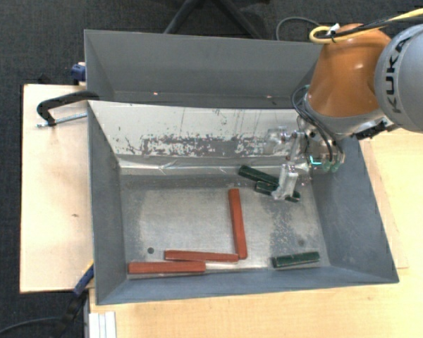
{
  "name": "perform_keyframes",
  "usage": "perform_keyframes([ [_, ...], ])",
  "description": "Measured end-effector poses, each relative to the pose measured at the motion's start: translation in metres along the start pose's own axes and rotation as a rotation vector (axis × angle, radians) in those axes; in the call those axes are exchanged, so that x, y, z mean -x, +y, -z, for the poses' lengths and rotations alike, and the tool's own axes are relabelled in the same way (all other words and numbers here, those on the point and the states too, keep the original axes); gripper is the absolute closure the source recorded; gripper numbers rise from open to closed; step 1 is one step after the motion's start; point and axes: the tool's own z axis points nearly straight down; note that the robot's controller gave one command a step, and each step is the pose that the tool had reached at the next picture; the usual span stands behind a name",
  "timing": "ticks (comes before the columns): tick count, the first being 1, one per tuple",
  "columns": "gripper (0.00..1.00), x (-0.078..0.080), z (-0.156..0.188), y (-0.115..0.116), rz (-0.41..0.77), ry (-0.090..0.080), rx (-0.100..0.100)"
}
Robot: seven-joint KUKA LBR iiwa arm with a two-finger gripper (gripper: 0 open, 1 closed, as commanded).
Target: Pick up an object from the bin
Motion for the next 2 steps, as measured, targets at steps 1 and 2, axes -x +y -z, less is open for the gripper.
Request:
perform_keyframes([
  [1, 0.0, -0.003, -0.099, -0.01, -0.283, -0.001, 0.001],
  [2, 0.0, -0.011, -0.065, -0.008, -0.364, -0.012, 0.001],
])
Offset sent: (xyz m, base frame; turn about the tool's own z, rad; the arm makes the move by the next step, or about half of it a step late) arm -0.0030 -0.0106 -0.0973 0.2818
